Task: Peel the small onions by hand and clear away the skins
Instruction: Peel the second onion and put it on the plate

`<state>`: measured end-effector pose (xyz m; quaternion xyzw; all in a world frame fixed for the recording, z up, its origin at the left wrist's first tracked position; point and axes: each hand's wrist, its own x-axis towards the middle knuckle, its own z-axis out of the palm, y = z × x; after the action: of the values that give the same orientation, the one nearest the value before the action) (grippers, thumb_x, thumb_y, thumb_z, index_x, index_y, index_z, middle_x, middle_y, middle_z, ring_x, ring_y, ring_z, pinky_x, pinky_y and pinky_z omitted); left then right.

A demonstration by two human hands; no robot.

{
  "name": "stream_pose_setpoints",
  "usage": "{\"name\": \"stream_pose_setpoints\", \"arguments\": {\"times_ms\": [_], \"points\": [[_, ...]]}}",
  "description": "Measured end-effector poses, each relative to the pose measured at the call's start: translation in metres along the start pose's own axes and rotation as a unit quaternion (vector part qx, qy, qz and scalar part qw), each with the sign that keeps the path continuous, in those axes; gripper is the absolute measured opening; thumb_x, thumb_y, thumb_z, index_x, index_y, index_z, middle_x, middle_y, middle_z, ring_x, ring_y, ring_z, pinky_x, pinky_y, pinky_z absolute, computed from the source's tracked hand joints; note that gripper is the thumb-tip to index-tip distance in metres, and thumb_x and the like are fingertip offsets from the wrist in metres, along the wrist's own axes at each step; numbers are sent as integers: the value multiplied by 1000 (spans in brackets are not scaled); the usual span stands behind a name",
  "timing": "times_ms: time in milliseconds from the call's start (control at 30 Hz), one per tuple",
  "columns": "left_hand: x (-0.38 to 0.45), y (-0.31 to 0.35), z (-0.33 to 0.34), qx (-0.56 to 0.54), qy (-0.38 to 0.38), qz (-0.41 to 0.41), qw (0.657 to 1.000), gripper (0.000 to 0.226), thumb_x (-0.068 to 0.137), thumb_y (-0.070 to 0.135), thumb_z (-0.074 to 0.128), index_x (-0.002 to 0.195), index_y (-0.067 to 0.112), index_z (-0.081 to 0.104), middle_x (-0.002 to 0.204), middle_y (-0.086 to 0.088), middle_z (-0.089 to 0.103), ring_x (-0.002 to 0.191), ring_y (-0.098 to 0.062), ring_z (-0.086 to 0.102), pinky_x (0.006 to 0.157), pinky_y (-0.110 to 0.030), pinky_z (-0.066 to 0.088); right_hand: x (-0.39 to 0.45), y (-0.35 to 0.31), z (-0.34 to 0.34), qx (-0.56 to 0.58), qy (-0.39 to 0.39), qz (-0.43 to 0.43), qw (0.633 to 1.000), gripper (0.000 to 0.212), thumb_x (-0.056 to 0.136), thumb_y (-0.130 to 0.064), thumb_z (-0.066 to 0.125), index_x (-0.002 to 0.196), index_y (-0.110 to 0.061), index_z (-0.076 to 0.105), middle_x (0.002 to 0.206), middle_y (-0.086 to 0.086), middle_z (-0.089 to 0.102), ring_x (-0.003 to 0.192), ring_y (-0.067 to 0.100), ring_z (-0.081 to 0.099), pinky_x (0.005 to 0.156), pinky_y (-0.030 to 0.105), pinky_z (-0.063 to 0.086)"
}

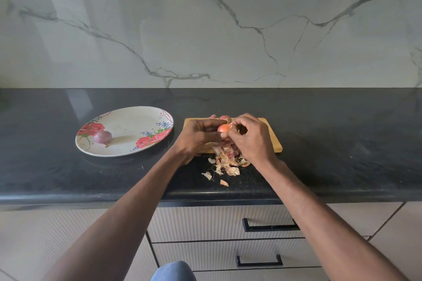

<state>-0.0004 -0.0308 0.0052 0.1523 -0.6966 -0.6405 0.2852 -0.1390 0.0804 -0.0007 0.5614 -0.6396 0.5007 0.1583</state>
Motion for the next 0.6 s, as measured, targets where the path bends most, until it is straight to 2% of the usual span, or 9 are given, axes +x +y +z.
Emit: {"name": "stream_pose_setpoints", "arguments": {"times_ms": [67,133,200,333,467,600], "points": [[-1,2,2,-13,-11,4,1000,44,82,-16,69,125,-8,64,119,-19,71,107,-6,69,87,-20,56,0,-1,2,-24,5,-12,1000,14,79,1,73,72,-4,63,77,3,64,68,12,54,59,19,43],[-1,2,2,-40,-25,-7,999,46,83,-16,68,128,-8,61,121,-20,70,114,-23,68,95,-35,57,-1,0,2,-37,8,-19,999,14,79,1,71,72,-4,60,77,5,63,67,16,55,58,22,42],[-2,4,3,-73,-36,-20,996,45,81,-15,69,124,-5,61,117,-21,71,107,-30,69,95,-41,58,-2,-1,1,-36,6,-16,999,13,81,1,70,73,-4,60,79,5,63,68,17,56,58,23,44],[-4,10,4,-125,-53,-36,990,40,77,-3,71,115,-1,59,102,-17,72,85,-24,72,87,-37,60,-3,-4,0,11,10,21,1000,8,87,-1,68,80,-1,63,82,7,64,71,18,56,61,24,46],[-3,9,2,-143,-66,-46,986,40,95,-2,58,133,-9,53,121,-27,64,97,-30,68,93,-38,57,-3,-7,-3,70,4,91,993,5,88,-5,71,84,-3,67,84,6,67,74,15,59,63,16,47],[-1,10,3,-153,-29,-57,986,33,98,4,55,130,-5,53,111,-26,67,87,-34,70,79,-34,62,-2,-7,-1,110,-12,157,981,5,90,-11,69,90,-6,71,87,1,71,82,16,67,72,33,58]]}}
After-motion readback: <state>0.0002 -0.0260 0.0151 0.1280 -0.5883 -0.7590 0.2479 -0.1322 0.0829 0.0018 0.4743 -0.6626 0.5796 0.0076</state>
